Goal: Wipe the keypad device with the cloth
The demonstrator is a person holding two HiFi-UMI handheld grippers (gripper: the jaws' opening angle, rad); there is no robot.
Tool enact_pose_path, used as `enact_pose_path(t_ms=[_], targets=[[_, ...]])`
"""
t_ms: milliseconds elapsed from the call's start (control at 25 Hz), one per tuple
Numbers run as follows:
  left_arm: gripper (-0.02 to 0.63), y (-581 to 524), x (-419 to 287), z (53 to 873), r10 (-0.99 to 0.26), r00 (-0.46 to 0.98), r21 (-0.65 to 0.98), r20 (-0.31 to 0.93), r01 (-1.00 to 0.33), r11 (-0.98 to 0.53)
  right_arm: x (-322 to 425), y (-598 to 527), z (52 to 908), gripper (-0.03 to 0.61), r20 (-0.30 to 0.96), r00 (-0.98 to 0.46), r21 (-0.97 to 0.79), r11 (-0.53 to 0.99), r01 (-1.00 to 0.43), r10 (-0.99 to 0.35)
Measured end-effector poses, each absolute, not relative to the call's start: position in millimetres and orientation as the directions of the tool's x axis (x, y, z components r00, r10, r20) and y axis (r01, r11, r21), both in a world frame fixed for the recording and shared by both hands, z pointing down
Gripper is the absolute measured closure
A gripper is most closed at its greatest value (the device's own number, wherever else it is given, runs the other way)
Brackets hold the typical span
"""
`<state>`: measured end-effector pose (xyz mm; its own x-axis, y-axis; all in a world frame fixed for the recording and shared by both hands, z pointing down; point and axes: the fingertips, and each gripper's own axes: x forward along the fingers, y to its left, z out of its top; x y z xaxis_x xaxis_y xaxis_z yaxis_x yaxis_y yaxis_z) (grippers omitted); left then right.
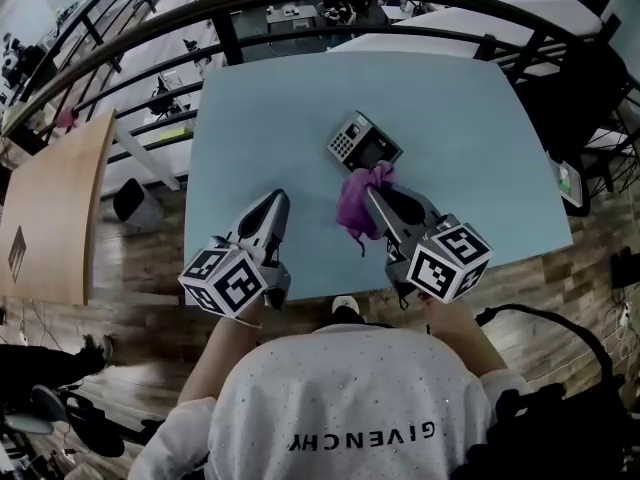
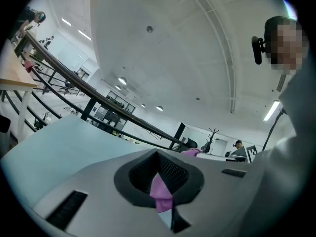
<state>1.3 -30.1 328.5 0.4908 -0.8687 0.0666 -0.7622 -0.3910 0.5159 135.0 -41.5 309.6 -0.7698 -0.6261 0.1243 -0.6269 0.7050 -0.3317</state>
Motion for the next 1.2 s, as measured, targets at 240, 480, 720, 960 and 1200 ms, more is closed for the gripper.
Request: enact_pose_path(t_ms=[240,480,720,960,1200], targets=[[0.609,-78,17,347,-0.881,0.458,0.509,0.119,-0.790,-0.342,127,-113,333,0.557,0.162,-0.775,-0.346,0.700,-0.625,-0.611],[0.609,-95,29,371,-0.848,0.492,0.484,0.198,-0.801,-0.352,116,-172,366,0.557,0.165,-0.724,-0.442,0.606,-0.661,-0.669],[0.609,-127,-1,391,-0.806,0.523,0.483,0.276,-0.801,-0.354,101,-219,397,0.557,0.235,-0.580,-0.426,0.454,-0.783,-0.780],[0.609,-143,-14,398,-0.698,0.657,0.500,0.284,-0.723,-0.477,93,-243,427,0.557,0.285,-0.446,-0.462,0.286,-0.839,-0.849],[0.610,-147,-39,410,-0.632,0.714,0.516,0.303,-0.680,-0.521,90,-273,433,0.557,0.290,-0.333,-0.475,0.167,-0.864,-0.897]])
